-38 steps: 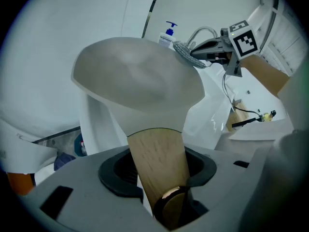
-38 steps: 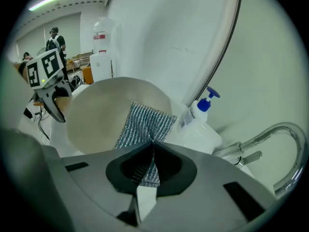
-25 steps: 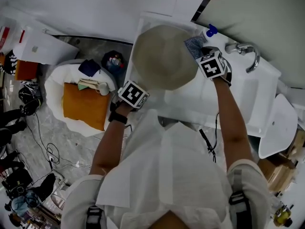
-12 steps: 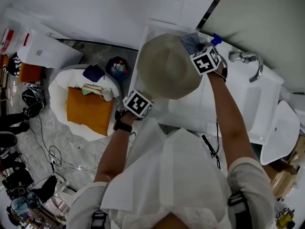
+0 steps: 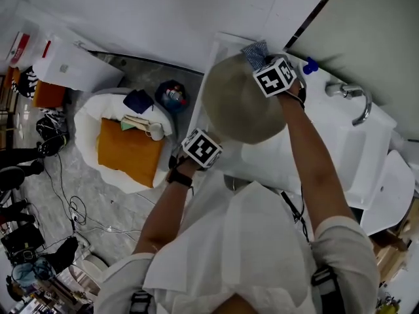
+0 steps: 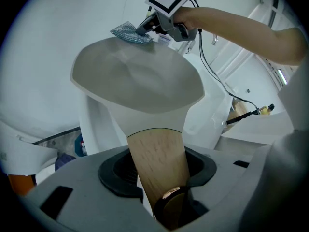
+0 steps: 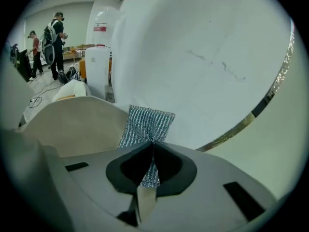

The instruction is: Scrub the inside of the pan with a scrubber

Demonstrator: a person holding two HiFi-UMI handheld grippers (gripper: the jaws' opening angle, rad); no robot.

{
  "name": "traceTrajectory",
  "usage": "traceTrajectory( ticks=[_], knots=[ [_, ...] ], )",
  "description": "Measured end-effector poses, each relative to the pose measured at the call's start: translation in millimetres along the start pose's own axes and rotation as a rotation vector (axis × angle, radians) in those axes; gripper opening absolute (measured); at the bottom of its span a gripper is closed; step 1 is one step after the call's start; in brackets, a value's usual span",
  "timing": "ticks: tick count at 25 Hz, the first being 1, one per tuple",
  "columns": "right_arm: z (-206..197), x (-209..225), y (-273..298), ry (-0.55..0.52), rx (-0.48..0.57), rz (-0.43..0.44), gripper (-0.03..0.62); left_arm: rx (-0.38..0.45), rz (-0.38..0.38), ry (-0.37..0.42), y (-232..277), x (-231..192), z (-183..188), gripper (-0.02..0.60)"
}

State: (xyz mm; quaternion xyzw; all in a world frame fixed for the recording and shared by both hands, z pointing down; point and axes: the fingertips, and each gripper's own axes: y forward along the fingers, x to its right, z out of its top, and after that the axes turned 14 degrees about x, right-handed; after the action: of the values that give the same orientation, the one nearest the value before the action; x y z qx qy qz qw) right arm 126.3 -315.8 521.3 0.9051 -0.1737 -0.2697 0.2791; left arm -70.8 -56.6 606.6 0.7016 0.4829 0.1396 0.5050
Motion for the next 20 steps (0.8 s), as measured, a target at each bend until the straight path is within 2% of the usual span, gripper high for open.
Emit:
traceTrajectory(
  ticks=[7, 13, 20],
  knots=[
    [34.3, -32.8, 22.4, -0.004, 0.041, 0.054, 0.020, 0.017, -0.005, 0.009, 1.5, -1.3, 2.6, 0.218],
    [47.0, -66.7, 32.4, 0.020, 0.055, 0.118, 0.020, 0.017, -0.012, 0.005, 1.8, -0.5, 2.6, 0.218],
    [74.3, -116.7, 22.5, 0.047, 0.143, 0.229, 0.020, 0.029, -0.010, 0.024, 2.3, -4.3, 4.8, 0.218]
  ],
)
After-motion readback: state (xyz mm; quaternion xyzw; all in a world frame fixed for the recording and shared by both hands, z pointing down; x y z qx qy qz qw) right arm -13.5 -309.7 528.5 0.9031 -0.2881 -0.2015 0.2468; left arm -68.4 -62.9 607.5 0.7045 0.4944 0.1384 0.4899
